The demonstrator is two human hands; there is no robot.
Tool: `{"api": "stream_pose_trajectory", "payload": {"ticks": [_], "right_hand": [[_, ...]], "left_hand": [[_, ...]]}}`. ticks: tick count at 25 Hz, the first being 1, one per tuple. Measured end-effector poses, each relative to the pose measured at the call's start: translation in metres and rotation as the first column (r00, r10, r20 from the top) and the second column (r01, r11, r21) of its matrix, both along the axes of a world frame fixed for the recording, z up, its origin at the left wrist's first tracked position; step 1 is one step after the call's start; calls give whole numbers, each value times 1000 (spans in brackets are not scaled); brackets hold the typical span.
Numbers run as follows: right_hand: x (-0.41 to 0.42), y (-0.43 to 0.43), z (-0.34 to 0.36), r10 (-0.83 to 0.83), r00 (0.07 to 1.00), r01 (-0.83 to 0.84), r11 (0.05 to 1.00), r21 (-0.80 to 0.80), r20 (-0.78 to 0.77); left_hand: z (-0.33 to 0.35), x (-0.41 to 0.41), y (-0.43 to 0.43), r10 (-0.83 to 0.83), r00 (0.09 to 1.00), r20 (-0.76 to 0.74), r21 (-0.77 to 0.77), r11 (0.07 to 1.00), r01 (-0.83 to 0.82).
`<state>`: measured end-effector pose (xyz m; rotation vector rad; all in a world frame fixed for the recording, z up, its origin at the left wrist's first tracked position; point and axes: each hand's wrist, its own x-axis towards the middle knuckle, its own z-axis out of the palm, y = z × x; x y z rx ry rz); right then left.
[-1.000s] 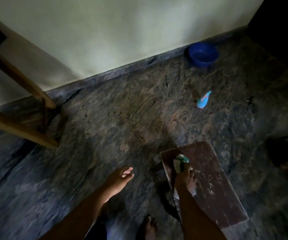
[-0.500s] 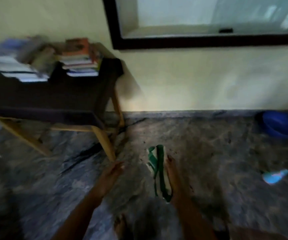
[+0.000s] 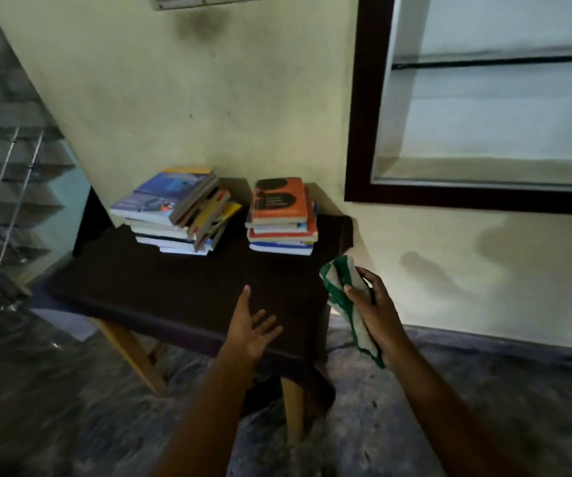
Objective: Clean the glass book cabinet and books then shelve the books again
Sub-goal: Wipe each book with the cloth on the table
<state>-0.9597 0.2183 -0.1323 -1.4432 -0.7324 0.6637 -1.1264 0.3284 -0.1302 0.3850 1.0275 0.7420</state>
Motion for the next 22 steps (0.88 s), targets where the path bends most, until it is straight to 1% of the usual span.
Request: {"api": "stream_pose_trajectory", "payload": {"ticks": [2,5,7,10,12,13,14,16,18,20,22], "right_hand": [[19,44,0,45,999,-45,999,6,25],[46,104,6,83,996,-82,996,-15,22],[63,135,7,106,994,-105,994,-29,36],[90,171,3,90,994,-87,994,-61,54],[101,184,2,68,996,-63,995,-76,56],[107,191,2,63,996,-57,995,-86,66],[111,197,2,62,995,-54,994,-94,83],[115,202,2,58,993,-47,993,-104,107],[116,206,0,45,996,-38,995,-89,78],[116,207,-3,52,998,-49,996,-76,45],[114,208,-3,75,997,-73,995,-68,32]], "left_hand": [[1,27,43,13,1000,-8,-26,1000,-13],[2,65,105,15,1000,-14,-55,998,-16],[1,84,146,23,997,-78,-55,998,-27],[0,111,199,-13,985,-172,-33,999,7],[-34,126,245,-34,969,-245,10,999,38],[-59,136,270,-17,969,-248,5,1000,19],[-74,144,284,41,968,-247,10,999,-40],[-64,152,271,186,961,-204,28,983,-184],[-15,148,229,262,959,-111,52,965,-258],[-14,144,215,285,956,-64,55,958,-282],[-16,135,208,261,965,-4,78,963,-260]]}}
